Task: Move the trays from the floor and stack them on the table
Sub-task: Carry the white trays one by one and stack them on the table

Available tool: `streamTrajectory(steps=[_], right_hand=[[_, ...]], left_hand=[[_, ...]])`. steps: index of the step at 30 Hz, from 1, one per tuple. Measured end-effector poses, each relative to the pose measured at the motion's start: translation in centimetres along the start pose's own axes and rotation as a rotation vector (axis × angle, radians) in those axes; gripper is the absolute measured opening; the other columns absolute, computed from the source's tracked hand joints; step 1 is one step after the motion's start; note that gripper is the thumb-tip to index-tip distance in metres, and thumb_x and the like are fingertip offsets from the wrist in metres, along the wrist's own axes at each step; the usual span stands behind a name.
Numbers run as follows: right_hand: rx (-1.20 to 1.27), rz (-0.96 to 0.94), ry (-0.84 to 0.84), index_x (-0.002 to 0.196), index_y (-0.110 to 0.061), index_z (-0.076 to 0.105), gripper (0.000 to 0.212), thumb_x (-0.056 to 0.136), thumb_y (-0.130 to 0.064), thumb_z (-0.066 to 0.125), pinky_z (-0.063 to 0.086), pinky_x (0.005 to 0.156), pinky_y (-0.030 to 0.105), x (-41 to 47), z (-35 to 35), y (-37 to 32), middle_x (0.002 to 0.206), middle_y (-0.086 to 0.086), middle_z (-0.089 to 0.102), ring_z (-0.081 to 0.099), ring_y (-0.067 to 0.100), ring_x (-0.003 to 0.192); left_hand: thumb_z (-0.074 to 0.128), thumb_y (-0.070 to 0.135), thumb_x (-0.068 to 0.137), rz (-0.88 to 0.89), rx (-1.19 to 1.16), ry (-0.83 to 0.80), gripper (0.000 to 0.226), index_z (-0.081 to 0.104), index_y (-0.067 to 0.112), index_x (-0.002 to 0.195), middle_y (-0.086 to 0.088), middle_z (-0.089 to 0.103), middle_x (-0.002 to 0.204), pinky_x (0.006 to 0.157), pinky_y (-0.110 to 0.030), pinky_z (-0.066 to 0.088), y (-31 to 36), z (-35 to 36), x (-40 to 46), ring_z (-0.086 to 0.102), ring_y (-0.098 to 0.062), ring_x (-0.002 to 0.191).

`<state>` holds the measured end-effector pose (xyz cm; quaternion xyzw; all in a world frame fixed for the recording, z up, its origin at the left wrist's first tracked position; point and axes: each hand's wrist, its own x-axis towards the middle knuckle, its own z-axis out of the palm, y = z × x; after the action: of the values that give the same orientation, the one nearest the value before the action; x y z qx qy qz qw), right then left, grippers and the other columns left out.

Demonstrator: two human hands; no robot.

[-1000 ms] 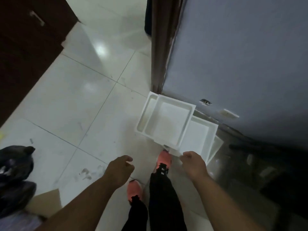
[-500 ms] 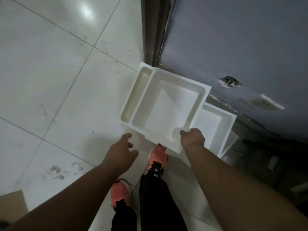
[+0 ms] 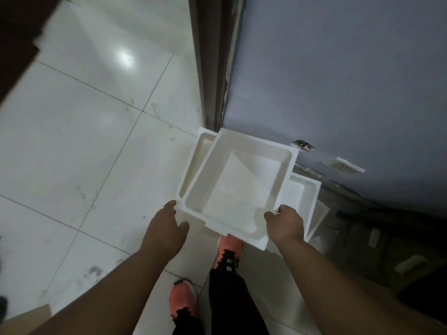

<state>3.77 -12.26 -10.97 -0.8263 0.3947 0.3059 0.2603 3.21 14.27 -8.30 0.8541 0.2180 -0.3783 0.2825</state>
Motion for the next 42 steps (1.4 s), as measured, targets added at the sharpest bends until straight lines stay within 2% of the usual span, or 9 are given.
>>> streamTrajectory(steps=[8,15,18,20,27,32,34,39,42], right_hand=[[0.084,-0.179,0.022,0.076,-0.004,0.060,0.019,0.089,-0.018,0.060,0.038,0.049,0.025,-12.5,-7.4,-1.0,0.067,0.007,0.064,0.059,0.021,0.062],[0.210,-0.395,0.169,0.066,-0.011,0.051,0.026,0.086,-0.018,0.066,0.037,0.053,0.030,-28.9,-15.9,-1.4,0.060,0.000,0.053,0.051,0.017,0.058],[0.290,-0.437,0.161,0.078,-0.022,0.065,0.013,0.090,-0.027,0.065,0.054,0.068,0.033,-35.3,-19.5,-0.5,0.076,-0.006,0.069,0.065,0.013,0.073],[0.332,-0.444,0.190,0.092,-0.023,0.071,0.009,0.092,-0.030,0.065,0.060,0.077,0.037,-39.0,-21.8,0.5,0.089,-0.008,0.074,0.070,0.013,0.083],[0.436,-0.535,0.396,0.101,-0.025,0.074,0.013,0.093,-0.029,0.065,0.061,0.081,0.044,-47.8,-30.2,4.1,0.091,-0.010,0.077,0.073,0.012,0.084],[0.272,-0.532,0.605,0.114,-0.029,0.070,0.023,0.098,-0.035,0.055,0.046,0.059,0.022,-51.9,-35.1,7.2,0.088,-0.009,0.069,0.064,0.009,0.076],[0.236,-0.501,0.689,0.113,-0.026,0.070,0.024,0.099,-0.035,0.053,0.043,0.057,0.022,-53.3,-36.4,9.3,0.083,-0.009,0.065,0.059,0.007,0.072],[0.290,-0.467,0.744,0.127,-0.037,0.059,0.030,0.101,-0.039,0.045,0.055,0.072,0.033,-54.8,-37.1,16.4,0.099,-0.013,0.069,0.063,0.014,0.085],[0.320,-0.315,0.722,0.126,-0.037,0.056,0.031,0.101,-0.043,0.040,0.057,0.077,0.039,-53.8,-37.3,22.6,0.099,-0.009,0.071,0.064,0.016,0.085]], left_hand=[[0.048,0.028,0.100,0.111,0.186,0.138,0.052,0.041,0.009,0.148,-0.010,0.047,0.148,0.112,-0.035,0.032,3.0,-10.4,-6.9,0.043,-0.025,0.138],[0.046,0.030,0.099,0.315,0.025,0.326,0.042,0.053,0.015,0.138,-0.002,0.059,0.133,0.100,-0.038,0.047,3.6,-20.3,-19.7,0.058,-0.021,0.118],[0.043,0.031,0.097,0.414,-0.031,0.376,0.027,0.067,0.019,0.097,0.002,0.068,0.094,0.074,-0.031,0.049,4.3,-23.1,-25.2,0.063,-0.020,0.087],[0.042,0.026,0.095,0.484,-0.056,0.414,0.033,0.058,0.011,0.069,-0.003,0.062,0.069,0.059,-0.030,0.043,5.3,-24.6,-28.9,0.059,-0.024,0.070],[0.055,0.031,0.093,0.667,-0.171,0.459,0.028,0.064,0.005,0.085,-0.010,0.066,0.077,0.067,-0.037,0.051,12.1,-27.2,-40.0,0.062,-0.028,0.076],[0.061,0.032,0.091,0.840,-0.287,0.492,0.016,0.066,0.017,0.089,-0.002,0.066,0.081,0.075,-0.036,0.054,16.1,-27.0,-46.7,0.063,-0.021,0.079],[0.061,0.033,0.091,0.913,-0.294,0.488,0.013,0.067,0.021,0.090,0.002,0.066,0.079,0.073,-0.034,0.053,16.9,-26.3,-49.3,0.063,-0.018,0.078],[0.066,0.034,0.090,1.126,-0.193,0.487,0.013,0.066,0.021,0.086,0.005,0.066,0.076,0.070,-0.042,0.055,19.4,-22.5,-54.8,0.063,-0.020,0.073],[0.069,0.031,0.088,1.214,-0.080,0.411,0.012,0.063,0.022,0.084,0.006,0.064,0.071,0.069,-0.038,0.050,22.1,-17.6,-57.7,0.062,-0.022,0.069]])
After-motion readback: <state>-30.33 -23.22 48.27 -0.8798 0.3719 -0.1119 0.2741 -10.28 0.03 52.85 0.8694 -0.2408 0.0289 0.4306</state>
